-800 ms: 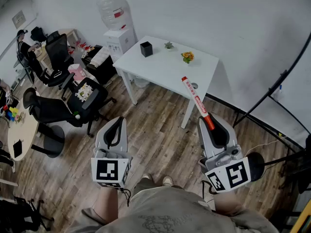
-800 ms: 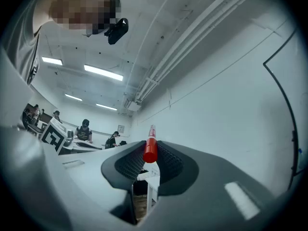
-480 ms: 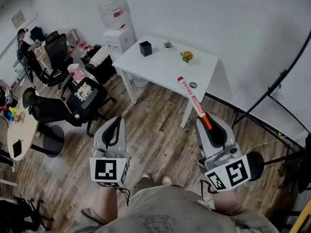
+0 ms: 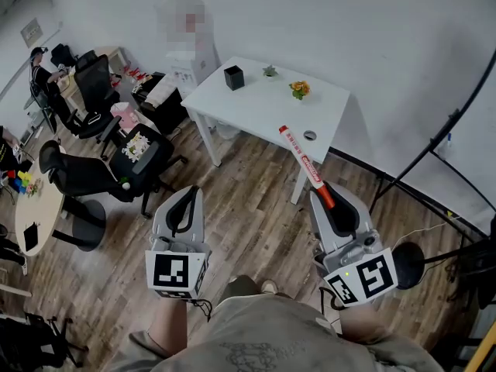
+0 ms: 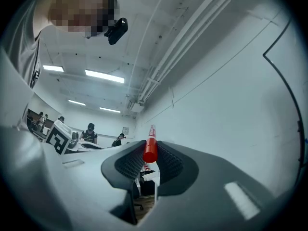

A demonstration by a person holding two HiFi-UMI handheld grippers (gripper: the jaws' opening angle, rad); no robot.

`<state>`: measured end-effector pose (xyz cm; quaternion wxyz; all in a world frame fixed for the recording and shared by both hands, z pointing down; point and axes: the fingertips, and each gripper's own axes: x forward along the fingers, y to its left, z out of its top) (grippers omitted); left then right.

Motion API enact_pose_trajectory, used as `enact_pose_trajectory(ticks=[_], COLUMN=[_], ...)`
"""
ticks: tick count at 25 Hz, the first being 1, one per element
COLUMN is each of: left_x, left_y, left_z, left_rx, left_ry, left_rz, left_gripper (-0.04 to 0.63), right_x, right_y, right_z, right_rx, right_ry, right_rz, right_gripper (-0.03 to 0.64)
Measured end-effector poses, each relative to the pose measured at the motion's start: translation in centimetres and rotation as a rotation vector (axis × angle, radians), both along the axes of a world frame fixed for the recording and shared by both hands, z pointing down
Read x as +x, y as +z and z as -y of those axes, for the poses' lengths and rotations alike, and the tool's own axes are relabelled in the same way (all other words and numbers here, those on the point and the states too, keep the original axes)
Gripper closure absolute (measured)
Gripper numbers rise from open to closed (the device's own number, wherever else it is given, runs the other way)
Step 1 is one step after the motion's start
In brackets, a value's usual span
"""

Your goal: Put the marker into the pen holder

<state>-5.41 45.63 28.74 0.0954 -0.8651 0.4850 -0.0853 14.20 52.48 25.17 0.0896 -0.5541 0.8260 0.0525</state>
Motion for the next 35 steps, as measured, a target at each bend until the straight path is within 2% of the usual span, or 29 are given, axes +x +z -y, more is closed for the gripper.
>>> enact_pose_trajectory(ticks=[3,11,19,28,35], left_x=[0.4,-0.1,-0.7,-2.3,-5.3], left_y=[-0.1,-0.1,0.6,2.1,2.2], left_z=[-0.1,0.1,3.4,12.1,22.0], left_rx=[0.004,0.006,-0.013,-0.054,-0.069], left_ry=[0.005,0.000,-0.001,-0.023,-0.035], left_rz=[-0.017,0.007,-0.009,-0.032,-0.015], left_gripper=[0.595,0.595,0.595,0.595,0.595], right_x=[0.0,-0.4,-1.6,-3.2,-5.5], right_y=[0.7,1.7,2.4,3.6,3.8], right_z=[0.2,1.0,4.3,13.2,22.7], right_rx=[-0.019,-0.060,-0.080,-0.137,-0.186], right_ry=[-0.013,-0.031,-0.044,-0.052,-0.050], right_rz=[0.003,0.028,0.010,-0.038,-0.052], right_gripper=[0.522,0.520,0.522,0.522,0.522])
